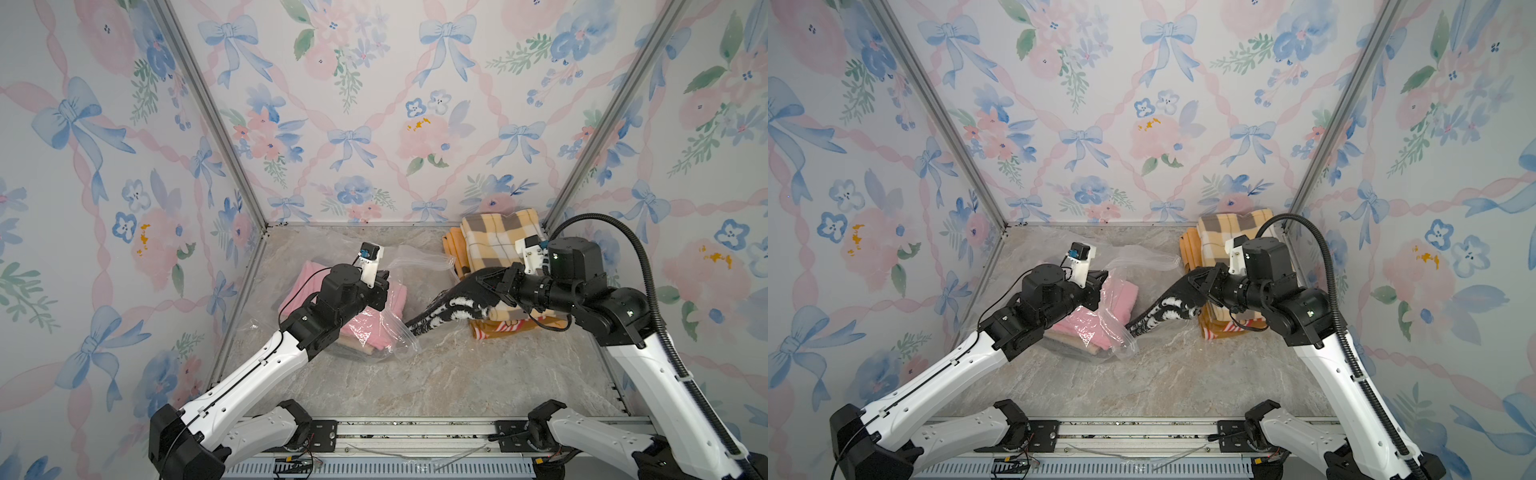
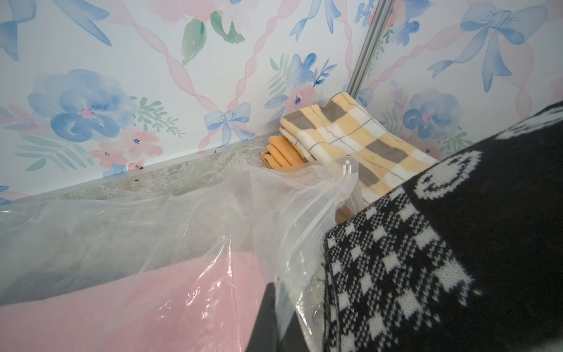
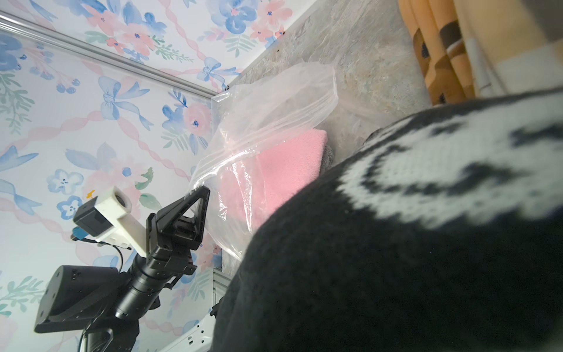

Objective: Take the blanket out of the vacuum bag
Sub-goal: Place the blanket at the corner of the board.

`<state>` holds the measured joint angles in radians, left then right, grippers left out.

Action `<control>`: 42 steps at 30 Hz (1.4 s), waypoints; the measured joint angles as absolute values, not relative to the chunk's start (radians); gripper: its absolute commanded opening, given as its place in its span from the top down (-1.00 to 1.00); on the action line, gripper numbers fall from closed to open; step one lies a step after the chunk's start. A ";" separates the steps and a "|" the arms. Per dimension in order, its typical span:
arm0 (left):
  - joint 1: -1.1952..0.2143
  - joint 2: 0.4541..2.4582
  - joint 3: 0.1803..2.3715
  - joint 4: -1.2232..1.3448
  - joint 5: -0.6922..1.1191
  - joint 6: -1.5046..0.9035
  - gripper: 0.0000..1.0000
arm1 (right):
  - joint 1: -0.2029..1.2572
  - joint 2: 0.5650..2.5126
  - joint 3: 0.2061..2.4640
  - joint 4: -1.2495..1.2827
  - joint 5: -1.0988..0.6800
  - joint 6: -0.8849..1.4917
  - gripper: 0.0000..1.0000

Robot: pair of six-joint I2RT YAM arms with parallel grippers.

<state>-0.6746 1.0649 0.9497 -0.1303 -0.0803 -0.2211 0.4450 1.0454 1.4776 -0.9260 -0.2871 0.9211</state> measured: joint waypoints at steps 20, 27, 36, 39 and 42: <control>-0.674 1.043 0.924 -0.121 -0.080 -0.221 1.00 | 0.272 1.076 1.834 -0.947 -0.275 0.901 1.00; -0.673 1.042 0.922 -0.121 -0.081 -0.221 1.00 | 0.212 1.087 1.851 -0.940 -0.241 0.897 1.00; -0.673 1.041 0.920 -0.121 -0.081 -0.221 1.00 | 0.125 1.167 1.937 -0.912 -0.221 0.860 1.00; -0.673 1.041 0.920 -0.121 -0.081 -0.221 1.00 | 0.104 1.188 1.937 -0.895 -0.220 0.843 1.00; -0.673 1.042 0.920 -0.121 -0.082 -0.221 1.00 | 0.085 1.219 1.937 -0.873 -0.220 0.825 1.00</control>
<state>-0.6735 1.0420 0.9199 -0.1207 -0.0822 -0.2211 0.0849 1.2190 1.9366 -0.8730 -0.2203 0.8246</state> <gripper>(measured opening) 0.048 0.068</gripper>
